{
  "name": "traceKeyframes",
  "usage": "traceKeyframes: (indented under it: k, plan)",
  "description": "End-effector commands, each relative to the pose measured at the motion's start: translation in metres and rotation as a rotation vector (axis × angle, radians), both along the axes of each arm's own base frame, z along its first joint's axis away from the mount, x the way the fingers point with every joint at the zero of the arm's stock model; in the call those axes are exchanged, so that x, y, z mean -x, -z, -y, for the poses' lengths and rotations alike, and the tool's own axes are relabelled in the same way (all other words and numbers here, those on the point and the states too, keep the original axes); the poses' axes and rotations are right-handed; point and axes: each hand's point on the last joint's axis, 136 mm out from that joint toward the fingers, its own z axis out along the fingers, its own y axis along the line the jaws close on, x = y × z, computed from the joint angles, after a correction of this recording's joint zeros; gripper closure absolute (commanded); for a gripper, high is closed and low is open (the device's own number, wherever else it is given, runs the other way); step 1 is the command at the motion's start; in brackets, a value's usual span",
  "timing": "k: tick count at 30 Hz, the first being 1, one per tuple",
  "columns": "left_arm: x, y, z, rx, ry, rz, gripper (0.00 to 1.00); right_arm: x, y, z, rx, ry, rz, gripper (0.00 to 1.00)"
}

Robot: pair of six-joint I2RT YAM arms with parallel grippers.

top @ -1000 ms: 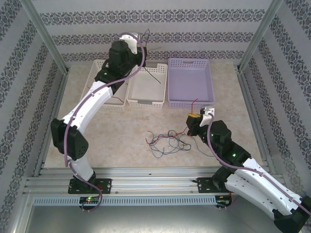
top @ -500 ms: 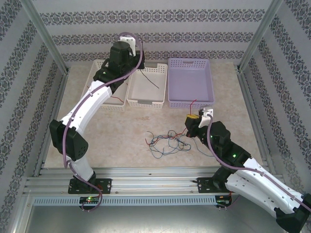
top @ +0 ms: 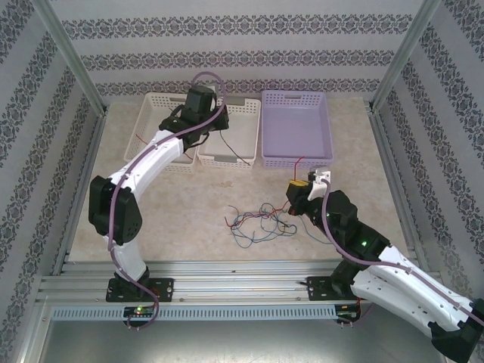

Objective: Untangle the cables

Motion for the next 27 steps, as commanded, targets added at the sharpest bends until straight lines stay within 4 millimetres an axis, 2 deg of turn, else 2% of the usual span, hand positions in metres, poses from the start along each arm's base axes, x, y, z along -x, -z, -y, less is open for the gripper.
traceKeyframes:
  k: [1, 7, 11, 14, 18, 21, 23, 27]
  plan:
    - [0.005, 0.033, 0.012, 0.022, 0.015, -0.108, 1.0, -0.001, -0.003, 0.0, -0.029, 0.017, 0.014, 1.0]
    - [-0.01, 0.064, 0.013, -0.027, -0.003, -0.168, 1.0, -0.001, 0.002, -0.002, -0.022, 0.015, 0.009, 1.0]
    - [-0.026, 0.074, 0.002, -0.014, -0.043, -0.186, 1.0, -0.001, 0.005, -0.001, -0.013, 0.017, 0.008, 1.0]
    - [-0.038, 0.072, -0.005, 0.024, -0.067, -0.194, 1.0, -0.001, 0.007, 0.0, -0.007, 0.021, 0.008, 1.0]
    - [-0.048, 0.05, -0.004, 0.075, -0.07, -0.185, 1.0, -0.001, 0.01, 0.0, -0.002, 0.022, 0.006, 1.0]
    - [-0.055, 0.043, -0.005, 0.09, -0.09, -0.192, 1.0, -0.001, 0.011, -0.001, -0.001, 0.021, 0.006, 1.0]
    - [-0.061, 0.048, -0.009, 0.089, -0.111, -0.216, 1.0, -0.002, 0.012, -0.001, -0.003, 0.02, 0.004, 1.0]
    - [-0.073, 0.069, -0.017, 0.066, -0.145, -0.276, 1.0, -0.002, 0.012, -0.003, -0.004, 0.015, 0.004, 1.0]
